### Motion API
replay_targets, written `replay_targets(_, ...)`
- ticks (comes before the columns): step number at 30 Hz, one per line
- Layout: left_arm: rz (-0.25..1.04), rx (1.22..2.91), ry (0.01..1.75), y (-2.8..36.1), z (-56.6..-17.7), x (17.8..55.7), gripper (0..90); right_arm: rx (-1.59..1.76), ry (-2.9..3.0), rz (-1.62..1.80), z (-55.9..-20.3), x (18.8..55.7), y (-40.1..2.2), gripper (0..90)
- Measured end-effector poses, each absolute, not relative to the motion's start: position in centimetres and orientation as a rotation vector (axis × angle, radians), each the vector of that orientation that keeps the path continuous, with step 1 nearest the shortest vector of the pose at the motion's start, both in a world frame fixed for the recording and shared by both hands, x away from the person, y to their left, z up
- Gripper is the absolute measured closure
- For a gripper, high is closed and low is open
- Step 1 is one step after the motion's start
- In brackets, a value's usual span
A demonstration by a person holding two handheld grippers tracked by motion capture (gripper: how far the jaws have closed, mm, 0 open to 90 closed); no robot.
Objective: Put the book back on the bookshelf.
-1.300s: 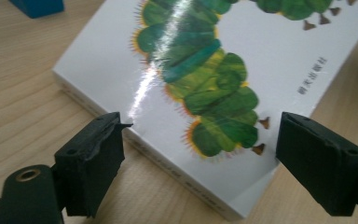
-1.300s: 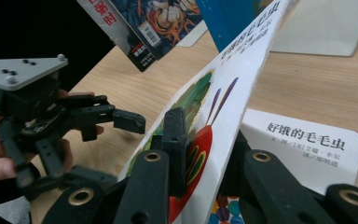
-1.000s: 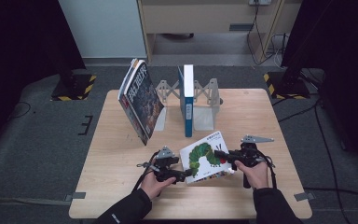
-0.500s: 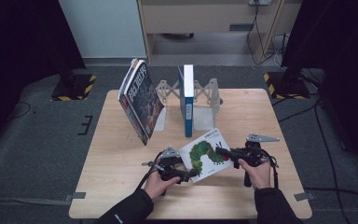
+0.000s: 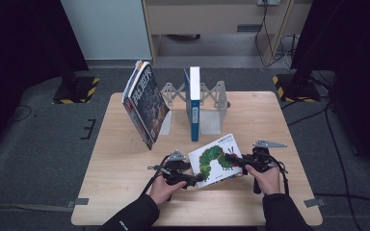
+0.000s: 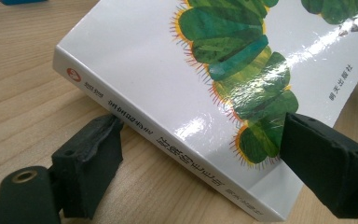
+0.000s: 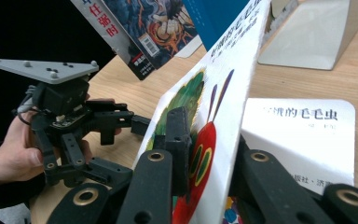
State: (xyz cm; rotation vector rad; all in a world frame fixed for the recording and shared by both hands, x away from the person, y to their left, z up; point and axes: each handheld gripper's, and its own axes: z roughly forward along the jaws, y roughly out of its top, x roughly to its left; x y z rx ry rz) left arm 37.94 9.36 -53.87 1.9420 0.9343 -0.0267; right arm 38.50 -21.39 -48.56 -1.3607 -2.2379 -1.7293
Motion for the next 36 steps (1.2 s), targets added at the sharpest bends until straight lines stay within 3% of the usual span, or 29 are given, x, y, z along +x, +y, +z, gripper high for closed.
replay_targets(18,-0.045,1.9,0.877,9.1,-53.8,38.1,8.3,-1.201,-2.074,-1.836,-47.4,38.2,-21.2,89.2)
replay_targets(23,-0.072,1.913,0.901,8.9,-53.9,38.3,7.4,-1.244,-2.128,-1.822,-47.8,38.4,-21.2,85.3)
replay_targets(27,-0.088,1.921,0.917,8.8,-54.0,38.4,9.1,-1.278,-2.283,-1.706,-48.6,38.6,-20.6,74.4)
replay_targets(36,-0.099,1.884,0.952,9.3,-54.1,38.6,12.1,-1.293,-2.365,-1.626,-49.3,38.6,-19.6,65.7)
